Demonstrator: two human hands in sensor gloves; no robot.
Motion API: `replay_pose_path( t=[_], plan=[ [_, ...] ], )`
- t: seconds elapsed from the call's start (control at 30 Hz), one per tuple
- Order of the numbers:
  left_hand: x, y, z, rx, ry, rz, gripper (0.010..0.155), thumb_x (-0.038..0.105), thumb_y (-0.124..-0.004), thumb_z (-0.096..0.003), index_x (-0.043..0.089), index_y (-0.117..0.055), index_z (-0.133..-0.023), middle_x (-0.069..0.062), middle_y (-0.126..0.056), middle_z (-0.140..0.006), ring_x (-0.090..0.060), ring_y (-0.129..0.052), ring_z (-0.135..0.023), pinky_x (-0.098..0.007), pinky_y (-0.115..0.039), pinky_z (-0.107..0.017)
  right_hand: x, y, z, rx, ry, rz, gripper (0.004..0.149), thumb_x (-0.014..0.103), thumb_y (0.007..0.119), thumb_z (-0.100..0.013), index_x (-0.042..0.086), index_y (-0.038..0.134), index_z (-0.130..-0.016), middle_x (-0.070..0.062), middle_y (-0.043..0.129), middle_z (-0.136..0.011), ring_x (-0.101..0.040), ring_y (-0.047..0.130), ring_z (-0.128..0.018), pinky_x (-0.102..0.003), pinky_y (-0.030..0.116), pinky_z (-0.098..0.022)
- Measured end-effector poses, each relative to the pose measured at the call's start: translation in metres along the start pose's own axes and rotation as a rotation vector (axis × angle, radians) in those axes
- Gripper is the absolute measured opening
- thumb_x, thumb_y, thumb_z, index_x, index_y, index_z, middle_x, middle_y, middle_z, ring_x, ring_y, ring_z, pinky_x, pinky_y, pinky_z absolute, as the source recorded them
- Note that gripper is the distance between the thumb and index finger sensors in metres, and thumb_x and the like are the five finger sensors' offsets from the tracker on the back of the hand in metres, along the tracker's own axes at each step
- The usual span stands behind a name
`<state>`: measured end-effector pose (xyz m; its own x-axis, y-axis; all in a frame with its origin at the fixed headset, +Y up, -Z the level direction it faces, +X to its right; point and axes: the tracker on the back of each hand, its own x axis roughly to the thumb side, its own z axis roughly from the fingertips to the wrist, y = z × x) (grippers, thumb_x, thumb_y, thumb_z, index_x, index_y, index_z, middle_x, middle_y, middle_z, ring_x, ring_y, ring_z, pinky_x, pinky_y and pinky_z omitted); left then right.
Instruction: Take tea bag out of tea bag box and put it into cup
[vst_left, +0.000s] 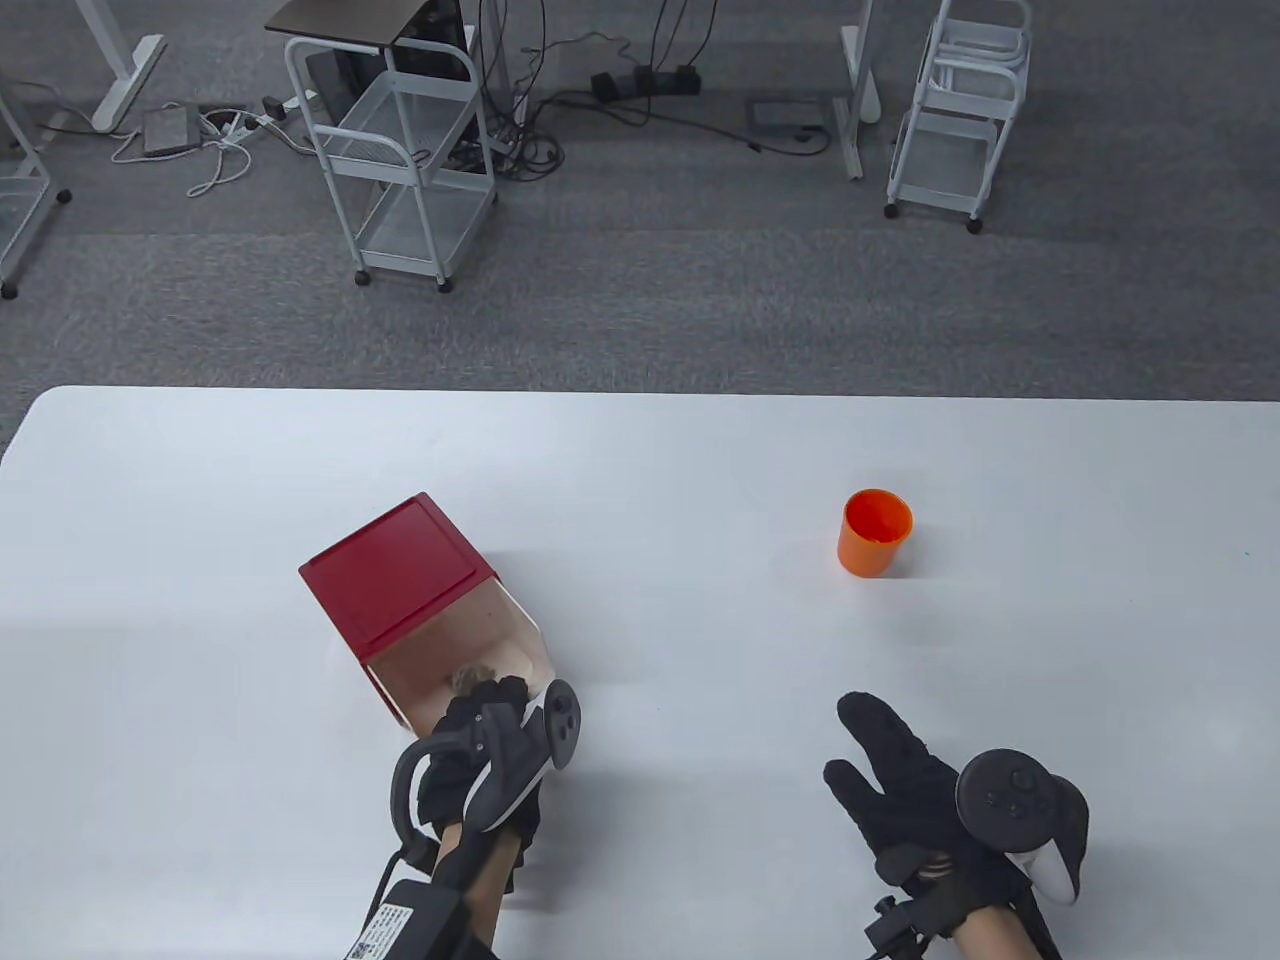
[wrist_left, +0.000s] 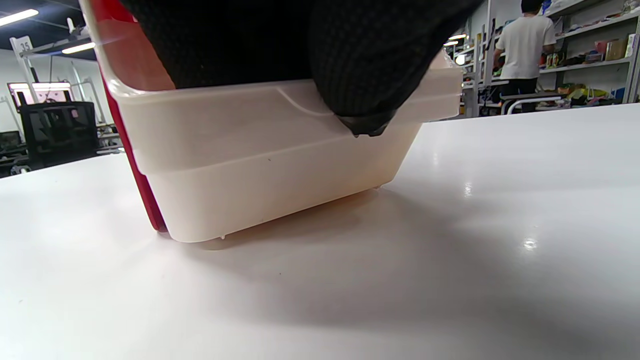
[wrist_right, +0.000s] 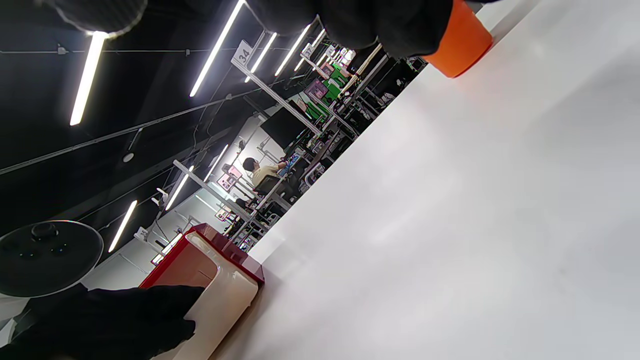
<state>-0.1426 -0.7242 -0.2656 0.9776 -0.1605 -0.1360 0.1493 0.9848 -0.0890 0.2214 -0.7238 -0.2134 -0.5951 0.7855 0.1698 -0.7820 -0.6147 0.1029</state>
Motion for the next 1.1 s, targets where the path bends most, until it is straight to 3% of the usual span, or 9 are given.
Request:
replay_pose_path(
  t=[1.1],
  plan=[
    [0.015, -0.003, 0.024, -0.032, -0.069, -0.004, 0.050, 0.030, -0.083, -0.0443, 0.029, -0.081, -0.094, -0.002, -0.093, -0.096, -0.023, -0.100, -0.079, -0.032, -0.087, -0.061, 0.001, 0.002, 0.002, 0.003, -0.006, -0.001, 0.078, 0.064, 0.065, -0.046, 0.012, 0.049, -0.103, -0.025, 0.051, -0.109, -0.057, 0.060, -0.092, -0.068, 0.045, -0.068]
  ],
)
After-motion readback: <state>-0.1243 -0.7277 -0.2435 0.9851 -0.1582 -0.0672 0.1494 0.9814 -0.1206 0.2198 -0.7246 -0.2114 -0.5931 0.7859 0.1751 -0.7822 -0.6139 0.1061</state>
